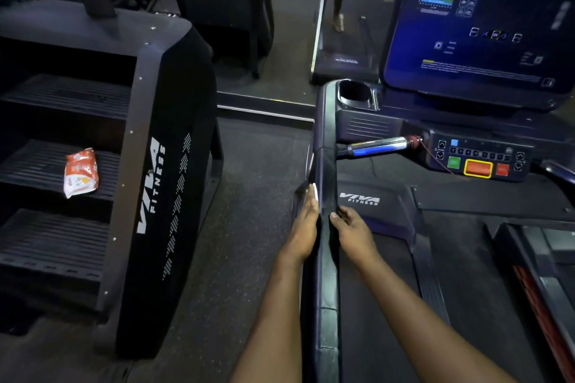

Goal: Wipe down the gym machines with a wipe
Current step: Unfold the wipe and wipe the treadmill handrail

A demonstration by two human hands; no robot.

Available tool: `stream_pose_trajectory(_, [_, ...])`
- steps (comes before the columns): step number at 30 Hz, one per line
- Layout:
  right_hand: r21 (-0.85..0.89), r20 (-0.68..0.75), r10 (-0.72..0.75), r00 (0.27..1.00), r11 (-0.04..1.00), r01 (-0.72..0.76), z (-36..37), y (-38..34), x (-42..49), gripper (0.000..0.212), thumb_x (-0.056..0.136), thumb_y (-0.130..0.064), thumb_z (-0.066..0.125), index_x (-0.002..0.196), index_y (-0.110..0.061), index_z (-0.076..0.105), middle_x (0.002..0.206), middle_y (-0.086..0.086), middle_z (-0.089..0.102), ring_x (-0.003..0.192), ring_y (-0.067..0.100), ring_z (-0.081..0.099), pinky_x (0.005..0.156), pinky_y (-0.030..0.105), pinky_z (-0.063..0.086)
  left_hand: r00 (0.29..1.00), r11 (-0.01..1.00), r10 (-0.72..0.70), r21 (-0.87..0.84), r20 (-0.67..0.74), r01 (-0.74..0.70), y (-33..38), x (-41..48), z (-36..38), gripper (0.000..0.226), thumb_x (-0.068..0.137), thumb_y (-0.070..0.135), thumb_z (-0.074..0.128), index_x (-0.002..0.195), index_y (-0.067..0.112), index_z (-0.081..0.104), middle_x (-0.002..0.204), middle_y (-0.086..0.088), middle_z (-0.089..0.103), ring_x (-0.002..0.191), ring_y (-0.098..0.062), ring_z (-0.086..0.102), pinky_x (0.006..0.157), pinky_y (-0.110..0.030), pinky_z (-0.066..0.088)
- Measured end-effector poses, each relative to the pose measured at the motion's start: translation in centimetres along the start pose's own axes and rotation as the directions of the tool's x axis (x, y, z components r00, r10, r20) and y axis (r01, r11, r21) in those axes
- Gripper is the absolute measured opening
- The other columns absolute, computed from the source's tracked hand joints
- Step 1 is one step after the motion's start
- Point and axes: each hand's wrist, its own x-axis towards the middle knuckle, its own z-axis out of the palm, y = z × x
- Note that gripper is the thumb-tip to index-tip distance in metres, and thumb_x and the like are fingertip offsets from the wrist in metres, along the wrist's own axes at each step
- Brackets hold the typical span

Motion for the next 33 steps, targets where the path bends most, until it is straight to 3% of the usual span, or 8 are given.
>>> stream_pose_trajectory(3, [0.008,-0.009,-0.018,1.0,1.0,0.018,-0.2,-0.9,1.5,0.046,0.096,-0.023,0.063,0.14,-0.012,0.056,0.135,0.004,0.065,0.123,0.016,0.061,0.113,0.041,0.043,1.0,0.999,-0.014,0.038,0.002,0.014,0.7,0.6,-0.1,0.061,0.105,0.045,0.024,0.16,0.019,0.015,0.167,0.009,0.01,0.154,-0.005,0.005,0.128,-0.038,0.006])
stream_pose_trajectory(7, [0.029,0.001,-0.044,0.999,0.999,0.044,-0.3,-2.4,2.5,0.046,0.098,-0.007,0.06,0.143,-0.011,0.054,0.134,0.001,0.063,0.123,0.013,0.059,0.114,0.036,0.042,1.0,1.0,0.02,0.016,0.017,-0.02,0.3,-3.6,0.5,0.074,0.097,0.069,0.026,0.159,0.031,0.017,0.166,0.022,0.01,0.152,0.005,0.005,0.126,-0.025,0.004])
stream_pose_trajectory(10, [0.018,-0.005,-0.047,0.999,0.999,0.047,-0.2,-2.7,3.3,0.044,0.098,-0.009,0.061,0.141,-0.012,0.057,0.132,0.005,0.066,0.122,0.016,0.061,0.112,0.04,0.044,0.998,0.999,0.032,0.022,0.055,-0.033,-0.1,-5.4,0.6,0.077,0.094,0.076,0.022,0.159,0.036,0.015,0.164,0.029,0.007,0.15,0.009,0.002,0.123,-0.02,0.003])
stream_pose_trajectory(14, [-0.014,-0.018,-0.072,0.997,0.997,0.071,-0.2,-2.8,3.6,0.037,0.097,-0.005,0.062,0.133,-0.008,0.06,0.121,0.002,0.068,0.114,0.016,0.063,0.106,0.032,0.047,0.997,0.998,-0.012,0.063,0.07,0.008,0.4,-1.2,0.0,0.066,0.099,0.057,0.021,0.159,0.032,0.012,0.164,0.026,0.003,0.15,0.01,-0.001,0.125,-0.024,0.002])
stream_pose_trajectory(19, [-0.03,0.029,-0.136,0.99,0.99,0.137,-0.8,-2.9,3.5,0.035,0.097,-0.002,0.061,0.131,-0.008,0.061,0.115,0.0,0.067,0.112,0.014,0.062,0.105,0.028,0.046,0.997,0.984,-0.029,0.175,0.078,0.015,1.6,6.2,-1.0,0.069,0.1,0.057,0.021,0.16,0.029,0.004,0.159,0.026,-0.002,0.151,0.003,-0.005,0.128,-0.034,-0.001])
stream_pose_trajectory(22, [-0.047,0.041,-0.155,0.987,0.987,0.157,-1.1,-2.6,3.8,0.036,0.096,-0.003,0.063,0.131,-0.008,0.06,0.118,0.001,0.067,0.114,0.015,0.063,0.105,0.028,0.046,0.994,0.988,-0.045,0.149,0.098,0.03,1.5,7.0,-1.4,0.063,0.105,0.055,0.022,0.161,0.031,0.003,0.163,0.024,-0.001,0.151,0.003,-0.002,0.128,-0.034,0.001])
stream_pose_trajectory(29, [-0.078,0.047,-0.191,0.981,0.978,0.194,-1.1,-1.6,4.6,0.034,0.095,-0.006,0.066,0.127,-0.013,0.063,0.119,-0.003,0.07,0.113,0.01,0.064,0.106,0.03,0.047,0.995,0.994,-0.097,-0.05,0.023,0.098,0.0,3.1,-0.1,0.085,0.091,0.072,0.029,0.162,0.027,0.012,0.163,0.022,0.01,0.15,0.007,0.008,0.124,-0.024,0.008])
stream_pose_trajectory(33, [-0.079,0.033,-0.192,0.981,0.978,0.194,-1.0,-1.5,4.7,0.033,0.094,-0.007,0.067,0.126,-0.014,0.063,0.118,-0.003,0.07,0.114,0.011,0.065,0.107,0.032,0.047,0.984,0.982,-0.175,-0.061,0.031,0.176,-0.7,7.5,-0.7,0.102,0.078,0.095,0.035,0.159,0.033,0.028,0.164,0.013,0.028,0.149,-0.001,0.025,0.127,-0.038,0.017])
